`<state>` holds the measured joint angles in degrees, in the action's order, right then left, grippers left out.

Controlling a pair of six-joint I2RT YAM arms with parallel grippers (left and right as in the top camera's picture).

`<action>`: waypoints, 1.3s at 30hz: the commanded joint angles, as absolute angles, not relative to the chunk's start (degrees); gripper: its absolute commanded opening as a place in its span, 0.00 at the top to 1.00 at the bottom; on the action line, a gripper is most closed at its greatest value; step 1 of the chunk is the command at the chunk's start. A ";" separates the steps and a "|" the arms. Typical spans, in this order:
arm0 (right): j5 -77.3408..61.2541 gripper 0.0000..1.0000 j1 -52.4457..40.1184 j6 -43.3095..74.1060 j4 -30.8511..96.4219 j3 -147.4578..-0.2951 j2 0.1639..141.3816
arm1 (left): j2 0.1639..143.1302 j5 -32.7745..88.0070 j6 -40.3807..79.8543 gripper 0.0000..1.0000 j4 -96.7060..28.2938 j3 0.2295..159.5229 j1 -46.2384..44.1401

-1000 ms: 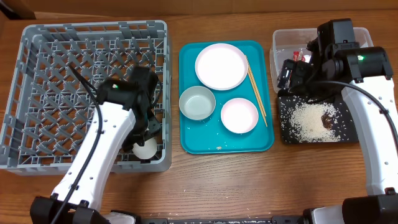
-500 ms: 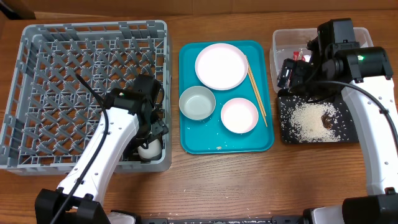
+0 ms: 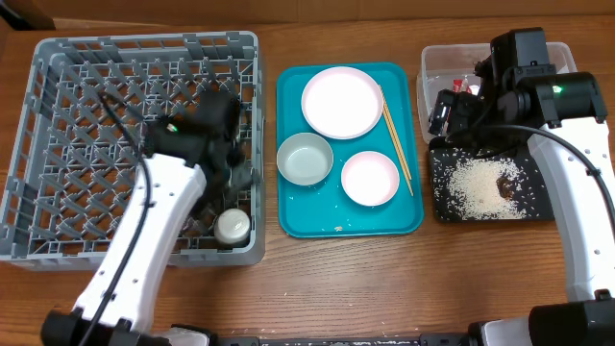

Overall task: Sort waste into correct bins and load items into the dishwasher
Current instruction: 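Lower the white cup into the rack and release with the left gripper, then move the left gripper to the white bowl and grasp its rim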

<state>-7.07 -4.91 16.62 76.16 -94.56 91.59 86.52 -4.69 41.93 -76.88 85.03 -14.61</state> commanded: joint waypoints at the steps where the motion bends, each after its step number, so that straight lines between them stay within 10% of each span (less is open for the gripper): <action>1: -6.72 0.00 -4.91 16.45 75.99 -95.20 91.39 | 86.13 -0.12 26.11 0.11 -73.71 94.98 -17.08; 21: -7.16 0.00 -4.91 16.47 76.20 -95.20 91.39 | 108.33 6.22 -8.43 0.11 -47.42 93.25 -21.39; 39: -7.14 0.00 -4.91 16.45 76.40 -95.20 91.42 | 120.40 5.32 -10.68 0.46 -48.36 93.25 -21.41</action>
<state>-7.22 -4.91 16.62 76.42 -94.56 91.59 119.22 4.54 -9.43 -48.95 93.12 -21.04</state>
